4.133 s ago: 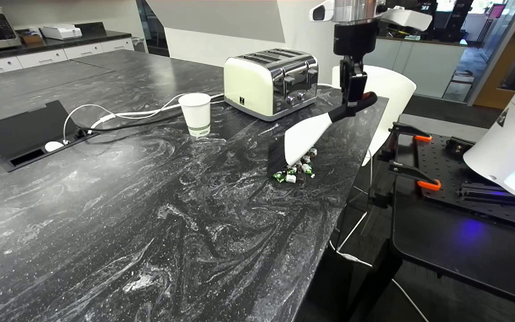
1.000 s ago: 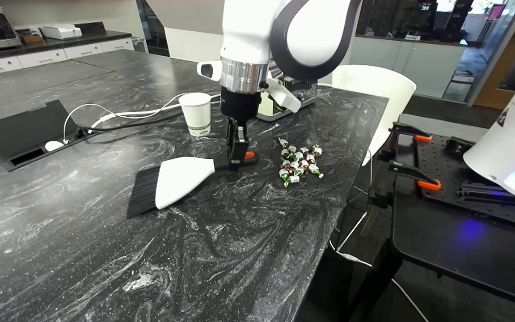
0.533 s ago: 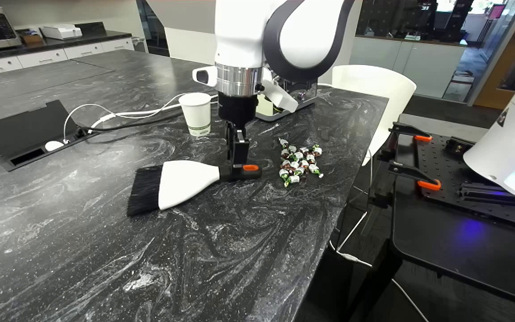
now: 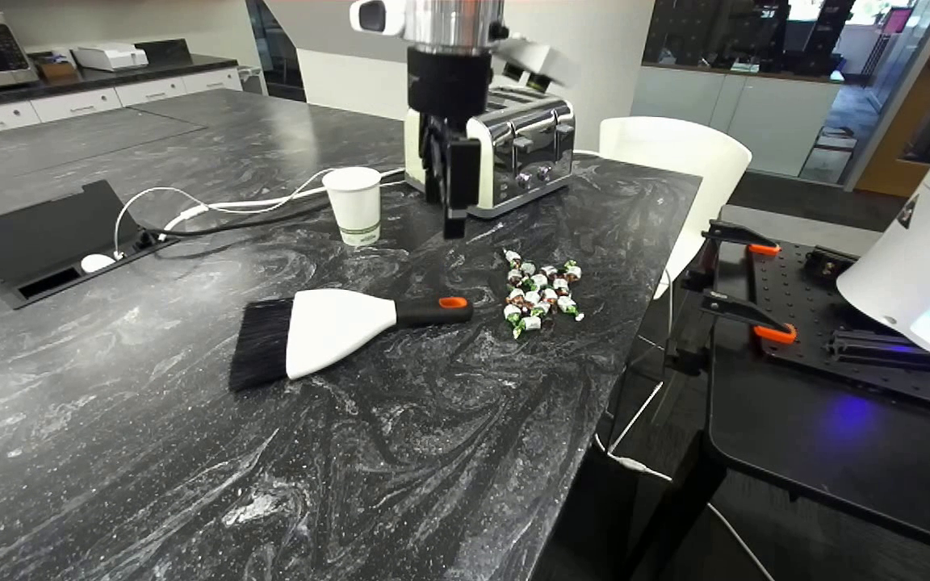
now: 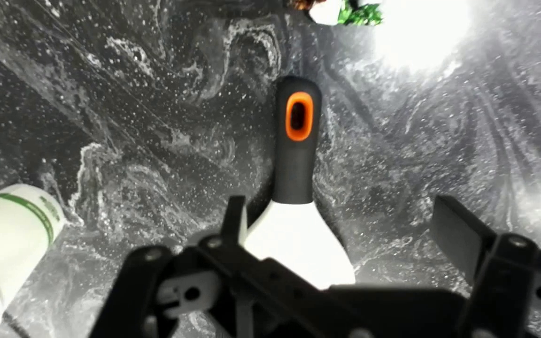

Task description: Pick up the broom and sweep some of the candy to the right

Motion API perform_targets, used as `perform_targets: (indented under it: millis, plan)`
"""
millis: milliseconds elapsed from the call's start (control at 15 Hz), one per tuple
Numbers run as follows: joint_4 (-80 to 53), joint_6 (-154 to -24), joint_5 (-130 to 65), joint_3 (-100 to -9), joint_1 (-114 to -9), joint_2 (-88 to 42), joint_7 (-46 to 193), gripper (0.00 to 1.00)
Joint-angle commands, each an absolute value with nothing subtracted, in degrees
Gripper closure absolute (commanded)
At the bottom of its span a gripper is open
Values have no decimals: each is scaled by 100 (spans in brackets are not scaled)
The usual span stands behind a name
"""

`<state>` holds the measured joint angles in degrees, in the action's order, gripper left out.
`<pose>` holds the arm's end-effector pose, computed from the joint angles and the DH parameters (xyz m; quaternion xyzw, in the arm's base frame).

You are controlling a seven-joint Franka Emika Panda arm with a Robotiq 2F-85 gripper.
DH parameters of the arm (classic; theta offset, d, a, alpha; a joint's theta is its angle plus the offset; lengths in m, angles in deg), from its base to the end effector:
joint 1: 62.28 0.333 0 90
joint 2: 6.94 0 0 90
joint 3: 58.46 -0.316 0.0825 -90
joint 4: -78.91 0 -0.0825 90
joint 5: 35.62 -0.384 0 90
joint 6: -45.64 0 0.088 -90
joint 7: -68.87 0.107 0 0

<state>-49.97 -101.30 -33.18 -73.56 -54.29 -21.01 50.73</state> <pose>0.5055 0.2163 0.2667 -0.9306 -0.3633 -0.0386 0.0209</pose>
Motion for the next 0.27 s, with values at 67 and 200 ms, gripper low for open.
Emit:
perform_targets:
  millis: [67,200]
  plan:
    - [-5840,-8942,-4135,-7436,-5465,-382,4448,0]
    - [-5959,-8630,-4374,-7291,-5333,39,4230,0]
